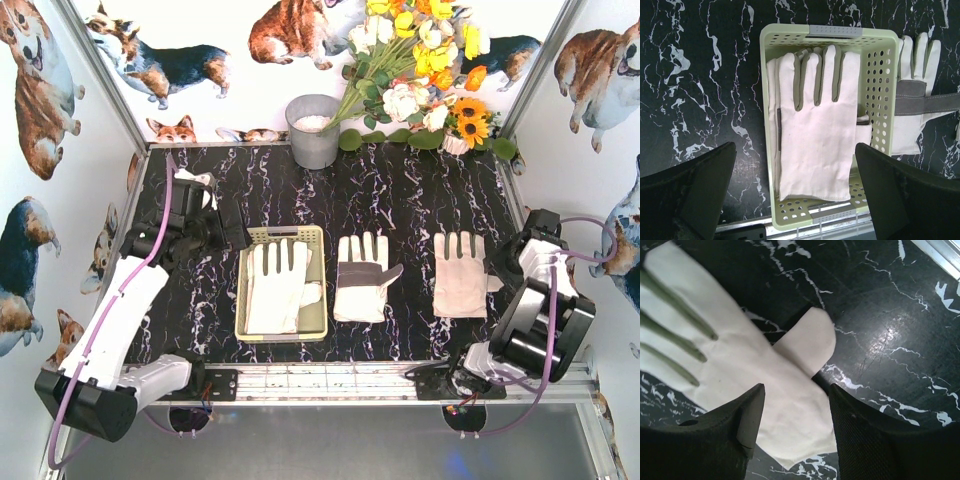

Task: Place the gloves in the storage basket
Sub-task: Pick up the glove from the center of the board.

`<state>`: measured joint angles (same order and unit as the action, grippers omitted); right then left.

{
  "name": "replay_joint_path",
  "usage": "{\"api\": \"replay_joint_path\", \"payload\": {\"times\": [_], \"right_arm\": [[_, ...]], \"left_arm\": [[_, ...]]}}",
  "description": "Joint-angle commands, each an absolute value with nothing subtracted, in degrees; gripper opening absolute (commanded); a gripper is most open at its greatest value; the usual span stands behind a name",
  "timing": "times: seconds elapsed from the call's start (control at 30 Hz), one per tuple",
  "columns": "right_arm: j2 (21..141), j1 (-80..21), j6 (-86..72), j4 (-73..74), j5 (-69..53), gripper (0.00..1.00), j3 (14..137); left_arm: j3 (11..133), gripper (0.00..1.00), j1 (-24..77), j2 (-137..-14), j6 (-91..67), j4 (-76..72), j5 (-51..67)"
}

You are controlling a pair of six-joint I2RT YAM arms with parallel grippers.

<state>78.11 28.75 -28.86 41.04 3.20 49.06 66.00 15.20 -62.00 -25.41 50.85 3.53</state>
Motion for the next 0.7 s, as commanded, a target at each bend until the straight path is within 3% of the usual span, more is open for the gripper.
{"api": "replay_joint_path", "payload": {"times": [0.0, 0.4, 0.57, 0.67], "right_arm": [[81.1, 30.3, -27.4, 37.7, 0.8, 0.55, 51.1], [91.8, 30.6, -24.8, 36.2, -0.4, 0.51, 53.3], [94.0, 30.7, -24.5, 36.1, -2.2, 0.21, 53.3], [92.7, 30.7, -24.6, 36.0, -3.7, 0.09, 52.7]], "left_arm": [[68.1, 1.0, 15.6, -62.6, -24.6, 52.2, 3.5], [68.2, 1.0, 15.6, -63.4, -23.4, 52.8, 3.1], [68.7, 1.0, 15.6, -63.7, -22.9, 53.5, 2.4], [69.1, 1.0, 15.6, -63.8, -23.0, 53.5, 2.2]]}}
